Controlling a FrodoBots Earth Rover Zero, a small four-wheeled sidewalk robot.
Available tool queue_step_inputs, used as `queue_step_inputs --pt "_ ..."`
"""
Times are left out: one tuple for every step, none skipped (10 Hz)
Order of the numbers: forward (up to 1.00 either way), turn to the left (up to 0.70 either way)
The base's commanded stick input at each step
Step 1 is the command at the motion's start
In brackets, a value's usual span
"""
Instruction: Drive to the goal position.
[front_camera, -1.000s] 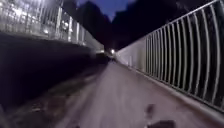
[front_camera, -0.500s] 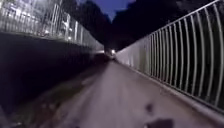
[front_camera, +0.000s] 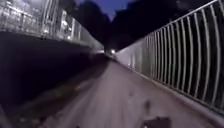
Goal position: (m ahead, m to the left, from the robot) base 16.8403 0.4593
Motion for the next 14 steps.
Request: queue_step_inputs --pt "0.7 0.0" --pt "0.7 0.0" --pt "0.7 0.0" --pt "0.7 0.0" --pt "0.7 0.0" --pt "0.7 0.0" --pt "0.7 0.0" --pt "0.7 0.0" --pt "0.7 0.0" --pt "0.7 0.0" --pt "0.7 0.0" --pt "0.7 0.0" --pt "0.7 0.0" --pt "0.7 0.0"
